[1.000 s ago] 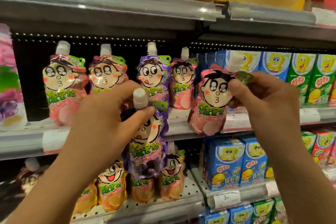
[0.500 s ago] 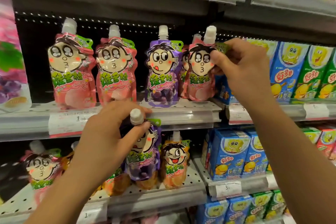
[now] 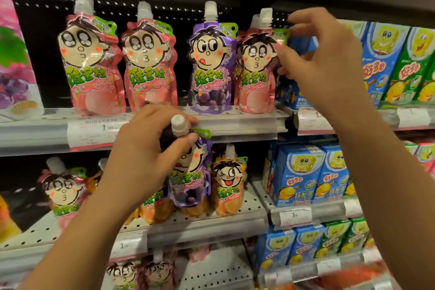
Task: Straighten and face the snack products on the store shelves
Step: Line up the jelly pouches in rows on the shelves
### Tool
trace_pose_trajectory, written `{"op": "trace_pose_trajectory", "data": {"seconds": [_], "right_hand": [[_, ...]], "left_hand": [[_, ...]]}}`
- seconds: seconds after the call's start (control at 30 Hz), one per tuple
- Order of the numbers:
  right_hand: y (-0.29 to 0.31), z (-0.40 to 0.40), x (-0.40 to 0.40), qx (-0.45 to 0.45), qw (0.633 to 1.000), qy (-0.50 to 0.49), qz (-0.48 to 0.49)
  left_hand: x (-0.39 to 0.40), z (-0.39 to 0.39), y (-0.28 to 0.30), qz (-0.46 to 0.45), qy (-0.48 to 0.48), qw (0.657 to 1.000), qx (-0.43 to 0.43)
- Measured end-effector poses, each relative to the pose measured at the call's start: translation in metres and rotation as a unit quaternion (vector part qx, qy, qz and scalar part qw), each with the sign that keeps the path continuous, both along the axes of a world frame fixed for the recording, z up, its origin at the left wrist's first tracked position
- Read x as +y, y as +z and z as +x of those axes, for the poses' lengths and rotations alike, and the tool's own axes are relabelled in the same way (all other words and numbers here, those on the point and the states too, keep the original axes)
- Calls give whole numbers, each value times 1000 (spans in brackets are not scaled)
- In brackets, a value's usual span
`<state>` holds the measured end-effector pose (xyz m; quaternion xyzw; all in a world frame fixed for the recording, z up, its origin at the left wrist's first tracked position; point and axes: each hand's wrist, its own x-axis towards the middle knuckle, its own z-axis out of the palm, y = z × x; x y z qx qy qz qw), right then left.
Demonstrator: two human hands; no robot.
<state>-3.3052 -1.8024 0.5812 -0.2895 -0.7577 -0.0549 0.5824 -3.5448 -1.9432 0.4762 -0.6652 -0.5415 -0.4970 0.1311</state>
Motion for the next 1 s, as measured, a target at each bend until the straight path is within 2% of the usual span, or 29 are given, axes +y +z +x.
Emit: {"op": "trace_pose_trajectory", "data": {"seconds": [0.1,0.17,0.23,0.33,0.4,0.5,0.7,0.83,1.0], "right_hand": [[-38,5,-41,36,997,36,49],[-69,7,-67,37,996,78,24],[-100,9,-85,17,988,136,-69],[-145,8,-100,-54,945,206,-250],[-171,5,-105,-75,924,222,-303],[-201,8,-110,-55,900,261,-344],[-251,29,-106,-79,900,229,-363],[-292,39,-99,-120,899,168,-386],[-356,55,-88,-182,902,51,-389]], "left_hand": [[-2,3,-4,2,2,1000,-4],[-6,8,-11,0,1,1000,-2],[-12,16,-21,2,8,1000,10],[-22,32,-36,-8,5,1000,20],[-25,43,-50,-17,-18,1000,18],[-26,62,-75,-40,-51,998,17],[-21,86,-135,-119,-88,989,2],[-28,79,-179,-237,-34,971,-13],[-34,68,-225,-308,1,944,-119]]}}
